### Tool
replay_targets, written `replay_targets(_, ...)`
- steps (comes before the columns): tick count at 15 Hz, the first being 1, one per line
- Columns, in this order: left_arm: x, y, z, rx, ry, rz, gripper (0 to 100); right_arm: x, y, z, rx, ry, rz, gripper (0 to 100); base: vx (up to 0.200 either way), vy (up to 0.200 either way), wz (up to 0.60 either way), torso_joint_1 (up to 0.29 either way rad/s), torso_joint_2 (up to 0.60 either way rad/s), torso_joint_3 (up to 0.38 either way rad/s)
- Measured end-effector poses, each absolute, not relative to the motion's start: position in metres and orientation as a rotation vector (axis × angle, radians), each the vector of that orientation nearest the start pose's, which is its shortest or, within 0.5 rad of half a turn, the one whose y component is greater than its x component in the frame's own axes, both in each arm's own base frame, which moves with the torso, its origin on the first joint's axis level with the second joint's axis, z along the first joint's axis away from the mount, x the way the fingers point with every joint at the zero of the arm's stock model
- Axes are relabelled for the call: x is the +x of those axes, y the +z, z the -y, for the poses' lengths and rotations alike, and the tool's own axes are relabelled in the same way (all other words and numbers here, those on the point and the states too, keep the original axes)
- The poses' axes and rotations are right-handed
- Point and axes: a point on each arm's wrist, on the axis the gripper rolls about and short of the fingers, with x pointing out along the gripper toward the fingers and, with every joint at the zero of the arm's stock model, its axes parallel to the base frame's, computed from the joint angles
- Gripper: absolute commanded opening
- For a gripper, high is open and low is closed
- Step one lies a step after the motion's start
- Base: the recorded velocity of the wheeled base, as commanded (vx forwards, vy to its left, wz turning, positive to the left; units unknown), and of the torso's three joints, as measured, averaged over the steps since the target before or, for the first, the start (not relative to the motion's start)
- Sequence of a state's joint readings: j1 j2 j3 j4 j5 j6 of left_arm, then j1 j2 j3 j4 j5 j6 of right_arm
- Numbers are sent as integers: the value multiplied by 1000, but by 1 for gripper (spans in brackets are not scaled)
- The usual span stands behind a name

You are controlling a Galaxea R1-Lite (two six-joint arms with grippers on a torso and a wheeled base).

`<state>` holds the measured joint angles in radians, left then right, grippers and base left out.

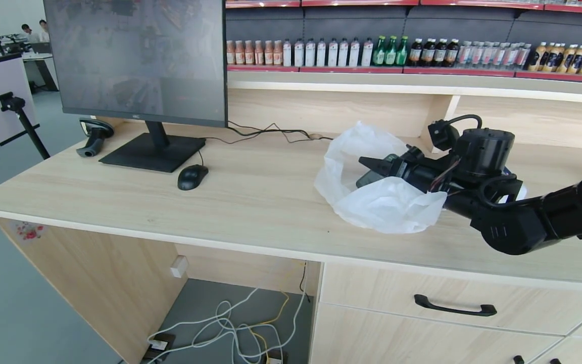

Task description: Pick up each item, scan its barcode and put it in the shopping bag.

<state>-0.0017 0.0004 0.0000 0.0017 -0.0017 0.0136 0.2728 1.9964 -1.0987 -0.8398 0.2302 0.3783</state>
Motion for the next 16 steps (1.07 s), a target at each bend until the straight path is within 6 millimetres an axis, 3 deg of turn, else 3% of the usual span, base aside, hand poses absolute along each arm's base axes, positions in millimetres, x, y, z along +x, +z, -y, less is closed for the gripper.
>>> replay_targets(3,-23,75,0,14,-3,-2,100,379,184,-108,345,483,-126,100,0,0,0,0,0,0)
replay_targets(6,-23,75,0,14,-3,-2,100,385,203,-108,319,491,-48,100,0,0,0,0,0,0)
replay_targets(16,-23,75,0,12,-3,-2,100,401,205,-107,181,480,16,100,0,0,0,0,0,0)
